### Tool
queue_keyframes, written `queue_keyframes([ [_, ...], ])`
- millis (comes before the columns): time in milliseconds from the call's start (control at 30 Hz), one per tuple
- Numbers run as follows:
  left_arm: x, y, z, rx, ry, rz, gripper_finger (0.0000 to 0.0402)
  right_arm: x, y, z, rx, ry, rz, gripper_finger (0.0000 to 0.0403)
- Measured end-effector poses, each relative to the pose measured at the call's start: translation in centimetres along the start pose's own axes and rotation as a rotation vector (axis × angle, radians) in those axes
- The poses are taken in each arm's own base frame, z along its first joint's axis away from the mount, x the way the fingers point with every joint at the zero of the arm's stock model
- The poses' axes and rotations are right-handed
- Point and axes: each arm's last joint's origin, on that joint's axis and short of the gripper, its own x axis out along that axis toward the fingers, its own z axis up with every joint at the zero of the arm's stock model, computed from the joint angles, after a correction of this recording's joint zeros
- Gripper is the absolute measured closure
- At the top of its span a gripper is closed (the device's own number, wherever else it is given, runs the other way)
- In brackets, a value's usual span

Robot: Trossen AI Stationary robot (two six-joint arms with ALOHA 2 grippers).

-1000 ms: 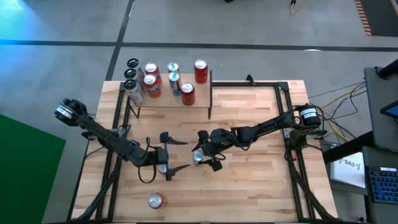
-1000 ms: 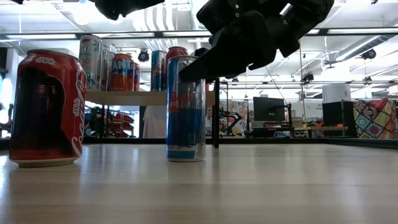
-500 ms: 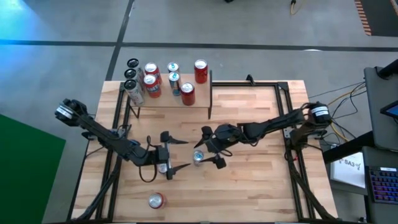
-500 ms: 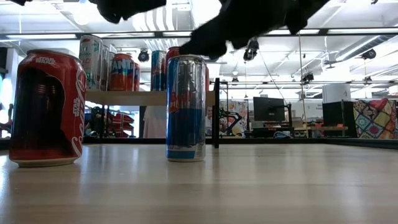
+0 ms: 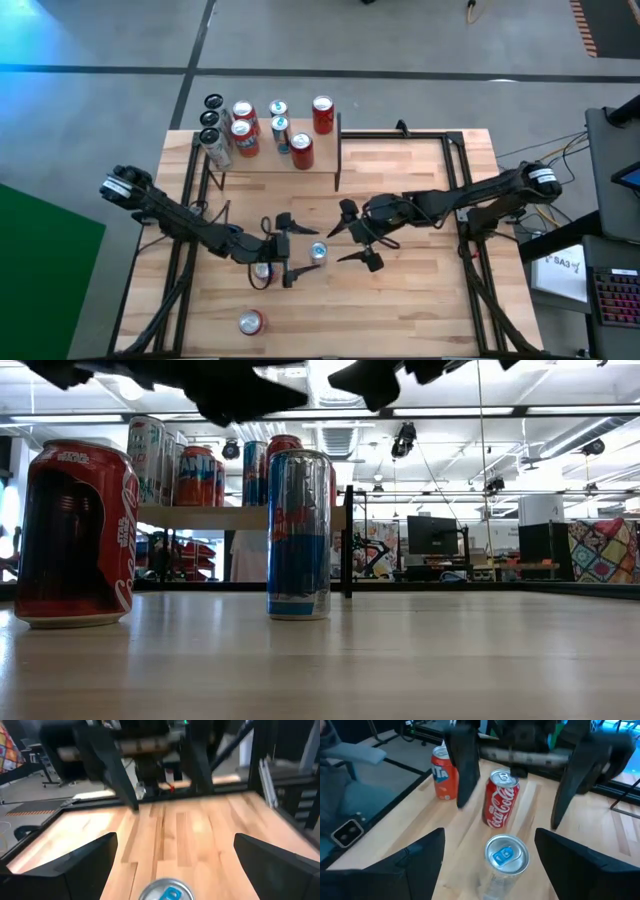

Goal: Place canned beverage on shelf
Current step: Put the blue soda can on the shelf aligned with the other blue soda cans

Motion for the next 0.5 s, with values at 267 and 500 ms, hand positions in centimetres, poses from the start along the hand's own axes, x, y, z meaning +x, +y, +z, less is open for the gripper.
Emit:
queue_keyframes([
  [267, 1.9, 0.0, -2.1, 0.018, 0.113, 0.019, 0.0016, 0.1, 1.1, 0.3, -0.001, -0.003, 0.03, 0.0105],
  [500, 2.4, 0.1, -2.5, -0.016, 0.124, 0.023, 0.0016, 0.6, 1.7, 0.0, 0.001, 0.02, 0.026, 0.0108],
])
